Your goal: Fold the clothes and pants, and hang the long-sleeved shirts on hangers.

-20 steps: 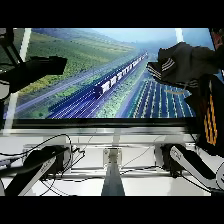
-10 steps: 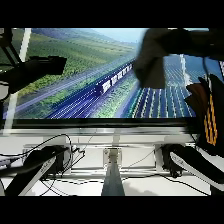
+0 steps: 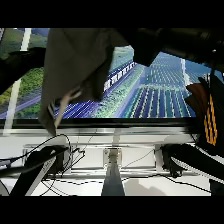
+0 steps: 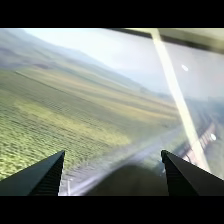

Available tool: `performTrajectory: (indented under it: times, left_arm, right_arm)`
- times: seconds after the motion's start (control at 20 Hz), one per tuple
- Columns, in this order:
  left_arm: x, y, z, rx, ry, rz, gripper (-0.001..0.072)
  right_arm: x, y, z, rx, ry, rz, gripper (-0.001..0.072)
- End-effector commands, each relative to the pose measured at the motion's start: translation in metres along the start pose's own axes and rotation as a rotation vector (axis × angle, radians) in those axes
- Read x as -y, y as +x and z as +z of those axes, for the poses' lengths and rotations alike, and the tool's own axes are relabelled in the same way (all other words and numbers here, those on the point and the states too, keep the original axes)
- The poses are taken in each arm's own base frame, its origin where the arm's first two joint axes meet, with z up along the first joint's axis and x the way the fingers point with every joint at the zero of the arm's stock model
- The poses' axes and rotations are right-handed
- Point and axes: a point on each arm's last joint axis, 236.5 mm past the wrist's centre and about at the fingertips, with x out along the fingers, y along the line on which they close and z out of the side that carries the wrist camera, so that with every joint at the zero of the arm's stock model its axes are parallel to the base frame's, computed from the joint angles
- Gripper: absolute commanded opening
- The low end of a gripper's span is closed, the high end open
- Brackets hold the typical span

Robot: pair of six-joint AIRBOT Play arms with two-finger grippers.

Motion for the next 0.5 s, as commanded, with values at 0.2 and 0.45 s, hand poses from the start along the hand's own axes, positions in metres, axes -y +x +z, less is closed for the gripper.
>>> performTrajectory:
  times: [0.2, 0.45]
  left_arm:
    - [-0.053, -0.004, -0.043, -0.19, -0.05, 0.11, 0.0694]
    - [-0.058, 0.019, -0.136, -0.564, -0.144, 0.053, 0.0692]
  right_arm:
    - [0.165, 0.019, -0.22, -0.646, 0.268, -0.349, 0.004]
    - [0.213, 0.032, -0.342, -0.814, 0.409, -0.426, 0.0041]
